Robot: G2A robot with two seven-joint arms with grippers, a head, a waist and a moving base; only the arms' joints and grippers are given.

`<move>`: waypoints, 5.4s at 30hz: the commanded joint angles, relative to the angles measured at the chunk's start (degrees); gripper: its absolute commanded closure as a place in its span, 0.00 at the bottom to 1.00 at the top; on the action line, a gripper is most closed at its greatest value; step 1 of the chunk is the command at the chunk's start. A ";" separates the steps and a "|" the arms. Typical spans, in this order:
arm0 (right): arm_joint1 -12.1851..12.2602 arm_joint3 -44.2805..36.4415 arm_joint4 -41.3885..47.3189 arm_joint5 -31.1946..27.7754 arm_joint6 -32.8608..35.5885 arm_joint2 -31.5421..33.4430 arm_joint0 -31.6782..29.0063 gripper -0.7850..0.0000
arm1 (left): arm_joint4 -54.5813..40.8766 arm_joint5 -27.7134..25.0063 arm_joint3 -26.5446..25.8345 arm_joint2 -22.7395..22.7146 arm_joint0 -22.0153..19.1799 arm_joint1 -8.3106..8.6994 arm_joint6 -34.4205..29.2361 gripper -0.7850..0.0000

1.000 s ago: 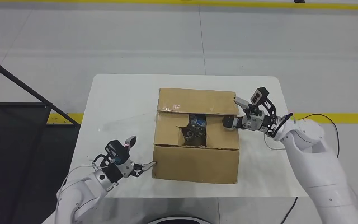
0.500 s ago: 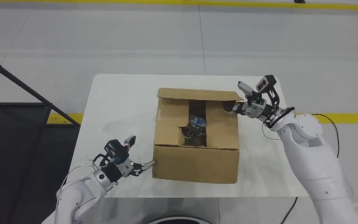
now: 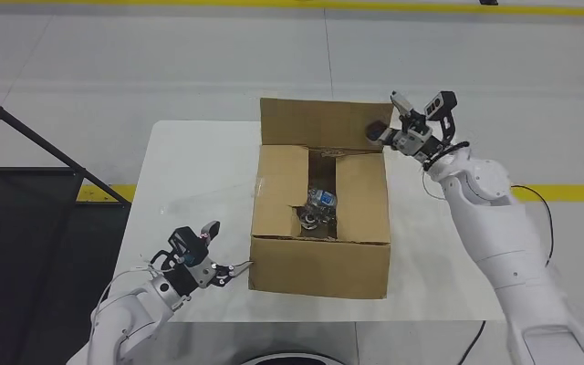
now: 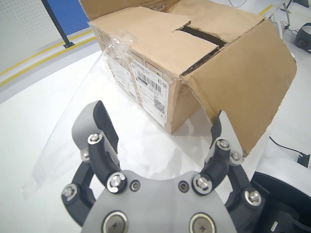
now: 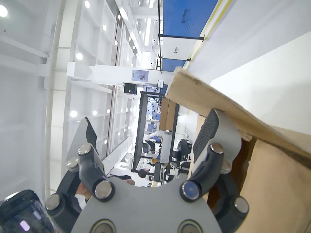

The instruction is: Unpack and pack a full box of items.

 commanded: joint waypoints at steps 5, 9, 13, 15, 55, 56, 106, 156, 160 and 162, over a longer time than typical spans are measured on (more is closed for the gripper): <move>-2.97 8.88 -4.19 -0.72 -4.75 -5.56 5.71 0.00 | -0.40 0.03 0.15 -0.03 -0.05 0.12 -0.19 0.00; -4.82 14.18 -5.33 -0.95 -5.99 -8.05 8.56 0.00 | -0.57 -0.09 0.17 -0.02 -0.04 0.20 -0.15 0.00; -6.32 18.51 -7.28 -0.56 -6.58 -10.03 10.55 0.00 | -0.50 -0.49 -0.01 -0.01 0.15 0.31 0.02 0.00; -6.92 20.28 -7.79 0.14 -6.11 -10.65 11.43 0.00 | -0.45 -0.64 -0.15 -0.02 0.26 0.36 0.17 0.00; -2.16 -16.92 -15.24 21.91 13.10 -2.44 -6.75 0.00 | -8.76 15.90 6.41 1.85 -4.57 -0.89 4.64 0.00; -2.45 -16.50 -14.99 21.61 12.67 -3.20 -6.52 0.00 | -8.86 15.79 6.30 1.60 -4.25 -0.88 4.90 0.00; -20.36 -1.27 -16.13 1.67 -4.63 -28.13 8.32 0.00 | -18.36 12.33 1.33 -16.07 14.34 -1.55 18.93 0.00; -3.33 -42.37 -12.28 -18.09 31.51 41.68 -42.51 0.00 | -23.90 16.19 -21.24 4.09 -15.52 -1.00 -26.52 0.00; -2.38 -39.96 -10.14 -18.03 31.56 44.51 -43.60 0.00 | -20.83 20.99 -18.06 13.84 -24.17 -1.72 -30.48 0.00; -1.92 -37.87 -9.28 -17.68 31.92 44.92 -43.22 0.00 | -19.93 23.42 -16.04 18.29 -28.04 -2.22 -32.42 0.00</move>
